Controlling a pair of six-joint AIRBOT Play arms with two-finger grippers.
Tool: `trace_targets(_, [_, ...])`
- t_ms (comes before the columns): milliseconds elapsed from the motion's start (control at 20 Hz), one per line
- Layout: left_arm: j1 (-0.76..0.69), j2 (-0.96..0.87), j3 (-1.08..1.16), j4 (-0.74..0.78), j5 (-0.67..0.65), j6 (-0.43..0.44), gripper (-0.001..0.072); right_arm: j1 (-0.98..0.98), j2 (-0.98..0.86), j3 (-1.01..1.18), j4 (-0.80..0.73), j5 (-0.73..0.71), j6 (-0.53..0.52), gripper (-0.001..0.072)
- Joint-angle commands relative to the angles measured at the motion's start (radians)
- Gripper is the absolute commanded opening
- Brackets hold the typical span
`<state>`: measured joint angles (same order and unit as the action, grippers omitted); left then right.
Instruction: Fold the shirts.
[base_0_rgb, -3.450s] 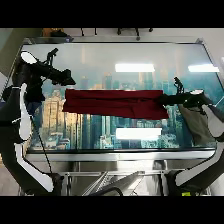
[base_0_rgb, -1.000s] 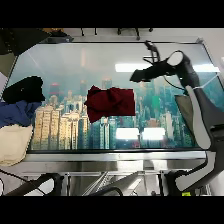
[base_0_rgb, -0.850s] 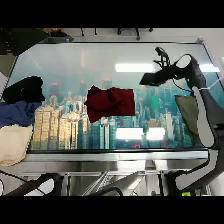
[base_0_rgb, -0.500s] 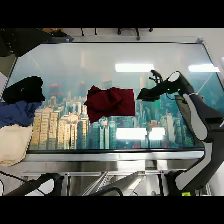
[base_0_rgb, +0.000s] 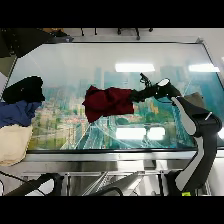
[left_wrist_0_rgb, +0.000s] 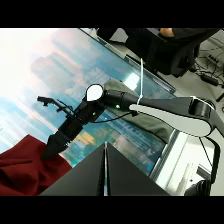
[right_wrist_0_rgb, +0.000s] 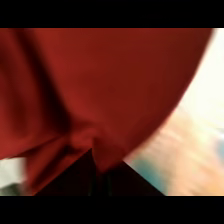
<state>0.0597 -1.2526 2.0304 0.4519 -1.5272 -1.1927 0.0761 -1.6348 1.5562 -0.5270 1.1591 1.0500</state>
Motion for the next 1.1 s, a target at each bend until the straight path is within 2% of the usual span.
trace_targets(0, [-0.001,0.0,0.0,0.001,0.0,-0.001,0.002,-0.021,0.074,0.115,0.139,0.037,-0.067,0.0018])
trace_targets(250, [-0.001,0.002,-0.014,-0.001,0.004,-0.001,0.0019,-0.202,0.198,0.359,0.138,-0.002,0.093,0.0019])
trace_targets(450, [-0.001,0.001,-0.118,-0.002,0.006,-0.001,0.002,-0.381,0.25,0.384,0.103,-0.088,0.228,0.0019])
trace_targets(600, [-0.001,0.001,-0.196,-0.003,0.027,0.0,0.002,-0.501,0.253,0.384,0.05,-0.09,0.302,0.0019])
trace_targets(800, [-0.001,0.001,-0.249,-0.003,0.038,0.003,0.002,-0.627,0.261,0.384,-0.092,-0.013,0.381,0.0018])
trace_targets(1050, [-0.001,0.001,-0.274,-0.003,0.035,0.015,0.0019,-0.758,0.261,0.384,-0.164,0.174,0.363,0.0019])
